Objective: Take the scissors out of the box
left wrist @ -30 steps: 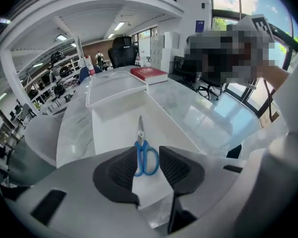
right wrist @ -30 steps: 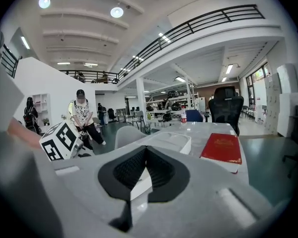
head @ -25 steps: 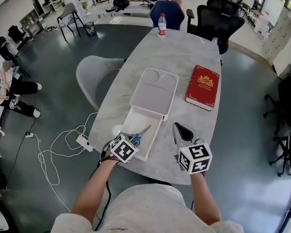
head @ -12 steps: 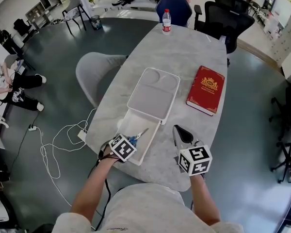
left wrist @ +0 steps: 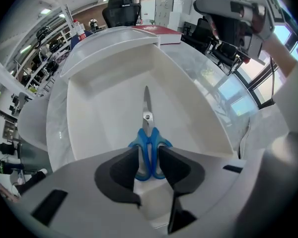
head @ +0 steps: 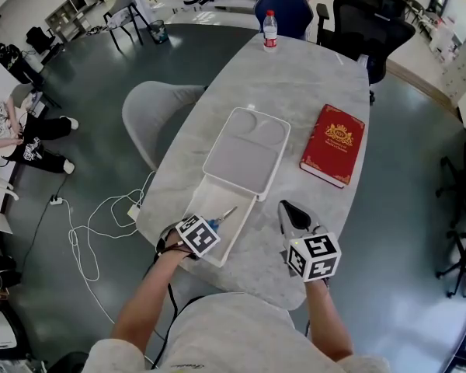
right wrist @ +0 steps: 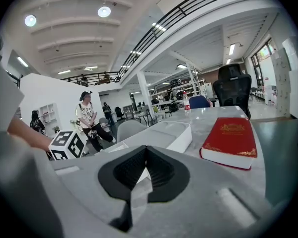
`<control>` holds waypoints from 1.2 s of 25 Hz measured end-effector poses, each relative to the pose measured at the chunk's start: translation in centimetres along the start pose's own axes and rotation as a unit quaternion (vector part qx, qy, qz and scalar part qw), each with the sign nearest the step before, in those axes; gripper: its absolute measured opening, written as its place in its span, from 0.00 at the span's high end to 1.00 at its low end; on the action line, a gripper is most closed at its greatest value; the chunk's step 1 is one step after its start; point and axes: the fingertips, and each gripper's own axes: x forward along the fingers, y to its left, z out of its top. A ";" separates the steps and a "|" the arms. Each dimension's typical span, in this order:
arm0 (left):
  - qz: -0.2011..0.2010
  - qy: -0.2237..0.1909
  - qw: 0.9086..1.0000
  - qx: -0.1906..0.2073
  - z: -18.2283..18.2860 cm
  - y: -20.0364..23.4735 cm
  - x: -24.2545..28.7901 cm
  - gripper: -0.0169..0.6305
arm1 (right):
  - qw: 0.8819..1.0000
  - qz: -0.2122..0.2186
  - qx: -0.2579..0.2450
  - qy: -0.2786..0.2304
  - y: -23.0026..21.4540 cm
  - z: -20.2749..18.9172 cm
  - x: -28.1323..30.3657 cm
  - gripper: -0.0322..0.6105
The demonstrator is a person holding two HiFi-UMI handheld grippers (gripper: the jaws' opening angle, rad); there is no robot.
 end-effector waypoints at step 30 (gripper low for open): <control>-0.027 0.011 1.000 0.002 0.3 0.2 0.5 0.84 | 1.000 0.016 0.024 0.013 -0.9 -1.6 1.3 0.94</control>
